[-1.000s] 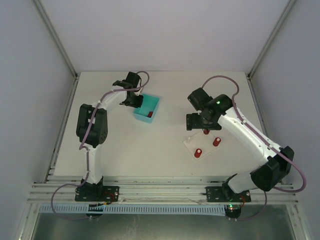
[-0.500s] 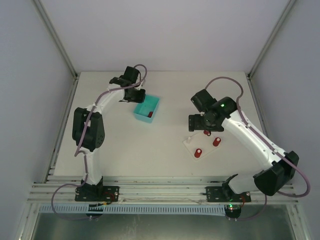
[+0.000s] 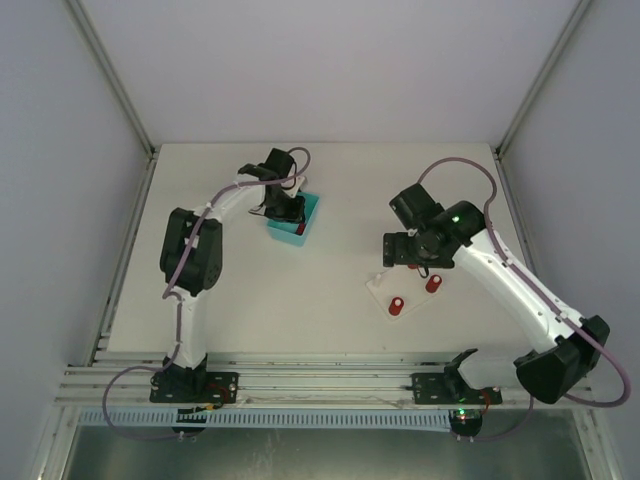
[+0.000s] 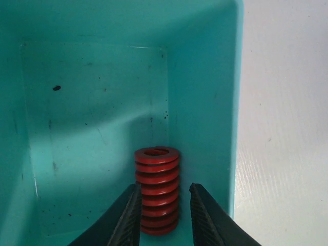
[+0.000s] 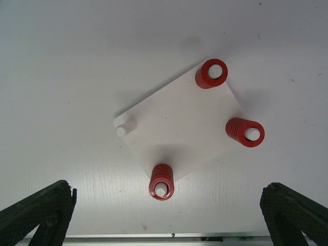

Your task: Install the large spring

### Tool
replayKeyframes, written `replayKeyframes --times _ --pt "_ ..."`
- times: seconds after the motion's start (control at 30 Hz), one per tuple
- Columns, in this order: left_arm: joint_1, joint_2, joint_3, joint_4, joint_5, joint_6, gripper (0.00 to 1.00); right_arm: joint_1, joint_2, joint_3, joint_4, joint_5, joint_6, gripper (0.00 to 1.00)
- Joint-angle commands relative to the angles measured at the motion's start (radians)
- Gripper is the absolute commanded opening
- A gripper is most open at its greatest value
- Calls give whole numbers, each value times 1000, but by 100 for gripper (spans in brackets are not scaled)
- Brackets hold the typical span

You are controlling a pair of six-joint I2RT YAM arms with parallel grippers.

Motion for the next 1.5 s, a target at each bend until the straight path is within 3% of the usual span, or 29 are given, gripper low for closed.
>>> replayKeyframes --times 0.0,0.6,0.93,1.47 --pt "2 29 -2 -41 23 23 32 -8 -28 -12 -21 17 18 100" --pt "3 127 -29 -32 -10 38 39 -18 -34 -10 -24 31 12 100" --pt "4 118 3 -16 -56 45 18 -24 -37 -10 -22 34 9 100" --pt "14 42 84 -9 -96 49 9 -31 -52 -16 -15 29 -3 99"
